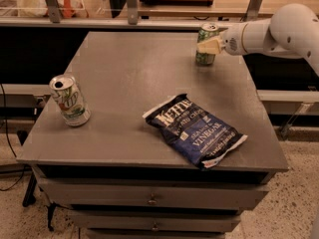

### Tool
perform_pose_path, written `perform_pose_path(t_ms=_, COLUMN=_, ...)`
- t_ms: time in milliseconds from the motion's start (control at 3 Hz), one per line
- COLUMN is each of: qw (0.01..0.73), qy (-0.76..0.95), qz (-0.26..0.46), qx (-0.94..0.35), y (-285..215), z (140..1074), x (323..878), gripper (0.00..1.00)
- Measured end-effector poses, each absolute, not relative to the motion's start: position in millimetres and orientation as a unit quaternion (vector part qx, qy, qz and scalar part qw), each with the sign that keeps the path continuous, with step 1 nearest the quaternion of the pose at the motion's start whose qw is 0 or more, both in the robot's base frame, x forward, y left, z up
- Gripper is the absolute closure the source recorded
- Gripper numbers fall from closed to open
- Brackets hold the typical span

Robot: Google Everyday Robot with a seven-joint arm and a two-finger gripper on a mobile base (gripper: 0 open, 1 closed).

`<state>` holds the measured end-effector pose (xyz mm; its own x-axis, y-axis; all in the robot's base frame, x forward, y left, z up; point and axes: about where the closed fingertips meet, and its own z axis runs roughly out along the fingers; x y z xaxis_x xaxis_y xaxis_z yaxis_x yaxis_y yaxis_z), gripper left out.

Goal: Knock green can over

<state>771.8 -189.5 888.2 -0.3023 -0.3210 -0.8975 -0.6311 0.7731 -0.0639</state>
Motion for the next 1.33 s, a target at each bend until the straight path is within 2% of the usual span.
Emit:
perform_pose_path(t_ms=333, qw=0.511, qy=0.789, qz=0.144, qx=-0.311, y=-191.5, z=895.6, x=769.5, gripper=0.87)
perform_pose_path(t_ms=667, qw=0.52, qy=0.774, qz=0.122, qx=-0.339, y=-196.0, z=916.5, x=761.0, gripper=1.0)
perform_pose_path(t_ms=1333, qw=0.499, qy=0.713, qz=0.029, qx=-0.492, y=-184.1, z=957.7, x=726.6, gripper=1.0)
